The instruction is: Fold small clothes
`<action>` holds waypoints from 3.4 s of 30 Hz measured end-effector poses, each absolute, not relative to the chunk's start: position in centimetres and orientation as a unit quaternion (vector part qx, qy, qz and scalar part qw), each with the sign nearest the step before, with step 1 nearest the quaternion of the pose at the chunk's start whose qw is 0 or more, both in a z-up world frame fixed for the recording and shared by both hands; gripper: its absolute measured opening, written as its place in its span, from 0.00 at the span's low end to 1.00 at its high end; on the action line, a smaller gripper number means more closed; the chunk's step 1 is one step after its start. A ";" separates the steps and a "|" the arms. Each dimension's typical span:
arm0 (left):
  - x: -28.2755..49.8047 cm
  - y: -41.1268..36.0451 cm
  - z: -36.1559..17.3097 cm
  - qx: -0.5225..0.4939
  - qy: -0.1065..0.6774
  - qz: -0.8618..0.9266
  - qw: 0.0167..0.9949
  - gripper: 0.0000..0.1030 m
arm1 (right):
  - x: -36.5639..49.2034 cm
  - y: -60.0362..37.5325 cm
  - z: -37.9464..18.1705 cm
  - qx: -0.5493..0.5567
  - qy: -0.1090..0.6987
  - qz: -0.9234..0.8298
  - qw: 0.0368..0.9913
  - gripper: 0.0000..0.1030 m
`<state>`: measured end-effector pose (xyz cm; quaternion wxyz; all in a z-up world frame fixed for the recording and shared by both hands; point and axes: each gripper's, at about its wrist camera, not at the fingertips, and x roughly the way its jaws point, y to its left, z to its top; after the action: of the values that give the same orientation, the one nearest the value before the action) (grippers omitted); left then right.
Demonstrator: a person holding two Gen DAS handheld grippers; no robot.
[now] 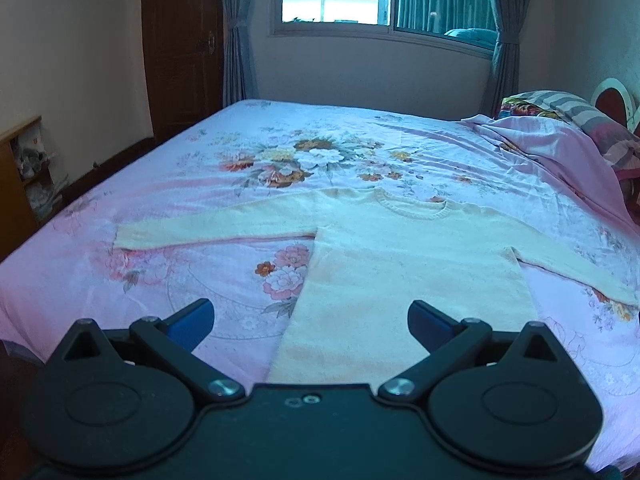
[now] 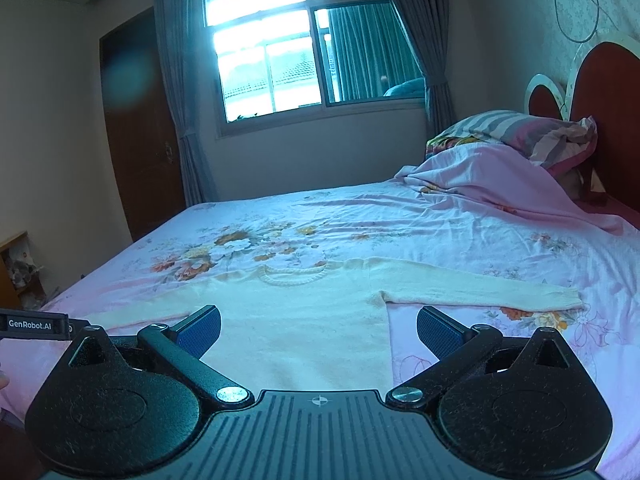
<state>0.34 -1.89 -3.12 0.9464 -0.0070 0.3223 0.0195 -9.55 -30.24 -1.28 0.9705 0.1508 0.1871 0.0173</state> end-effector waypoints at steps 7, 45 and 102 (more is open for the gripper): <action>1.4 -1.1 -3.3 -0.010 0.325 0.027 0.945 0.99 | -8.6 -29.7 -1.3 0.144 0.190 0.014 0.971 1.00; 13.6 9.3 -8.7 -0.063 0.396 0.116 0.909 0.96 | 4.6 -23.1 -3.1 0.097 0.225 0.057 0.968 1.00; 32.8 23.9 -13.0 -0.281 0.298 0.140 0.901 0.02 | 31.7 -17.1 -14.9 0.103 0.341 0.067 0.932 1.00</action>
<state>32.78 23.89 -13.03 0.9014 -0.2815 0.2978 0.1397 31.71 -17.05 -14.85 0.9320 0.1035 0.3409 0.0671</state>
